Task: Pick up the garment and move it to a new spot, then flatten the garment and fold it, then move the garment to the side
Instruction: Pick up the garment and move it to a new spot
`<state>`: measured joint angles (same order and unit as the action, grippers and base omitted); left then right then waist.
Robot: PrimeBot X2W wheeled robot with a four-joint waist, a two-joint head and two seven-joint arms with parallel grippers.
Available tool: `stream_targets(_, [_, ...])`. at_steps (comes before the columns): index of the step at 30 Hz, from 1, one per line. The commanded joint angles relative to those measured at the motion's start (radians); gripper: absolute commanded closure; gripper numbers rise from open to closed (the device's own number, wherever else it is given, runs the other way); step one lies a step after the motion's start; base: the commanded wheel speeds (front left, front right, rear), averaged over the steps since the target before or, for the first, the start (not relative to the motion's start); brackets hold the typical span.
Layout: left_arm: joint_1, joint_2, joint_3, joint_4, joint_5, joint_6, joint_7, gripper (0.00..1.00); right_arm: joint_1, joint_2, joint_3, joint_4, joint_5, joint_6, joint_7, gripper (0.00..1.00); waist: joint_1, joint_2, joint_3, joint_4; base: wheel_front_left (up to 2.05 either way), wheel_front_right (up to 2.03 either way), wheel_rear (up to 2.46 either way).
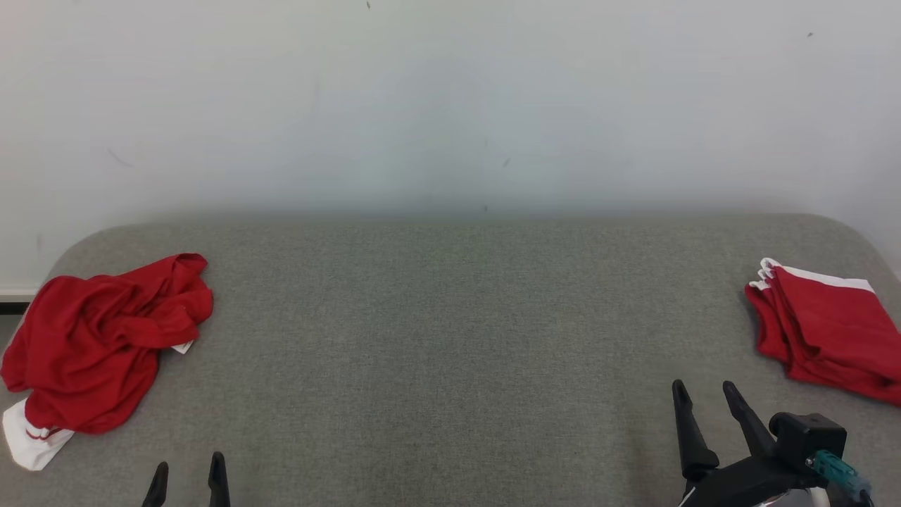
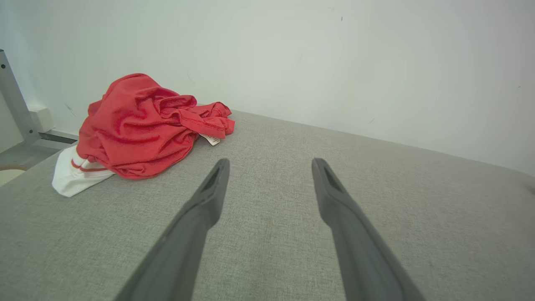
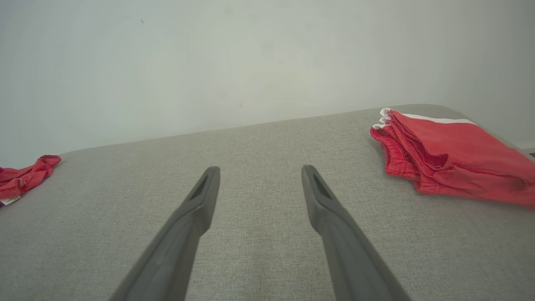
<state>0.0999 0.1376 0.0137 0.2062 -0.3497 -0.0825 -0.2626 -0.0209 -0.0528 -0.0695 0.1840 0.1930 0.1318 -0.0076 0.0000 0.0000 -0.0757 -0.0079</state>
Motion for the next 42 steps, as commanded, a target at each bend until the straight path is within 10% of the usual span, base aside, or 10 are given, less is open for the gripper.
stream_targets(1, [-0.007, 0.002, 0.008, -0.007, 0.013, 0.000, -0.004, 0.00, 0.002, 0.003, 0.007, 0.004, 0.006, -0.002, 0.003, 0.00, 0.0000, 0.0000, 0.002, 0.016, 0.00, 0.00, 0.00])
stream_targets(25, [0.031, 0.046, 0.005, -0.087, 0.018, 0.018, 0.034, 0.00, 0.018, 0.003, 0.074, 0.053, 0.058, -0.002, -0.036, 0.00, 0.0000, 0.0000, -0.012, 0.463, 0.00, 0.00, 0.00])
stream_targets(42, [0.064, 0.031, 0.007, -0.142, -0.001, 0.046, 0.029, 0.00, -0.056, 0.003, 0.124, 0.081, 0.042, -0.002, -0.039, 0.00, 0.0000, 0.0000, 0.035, 0.509, 0.00, 0.00, 0.00])
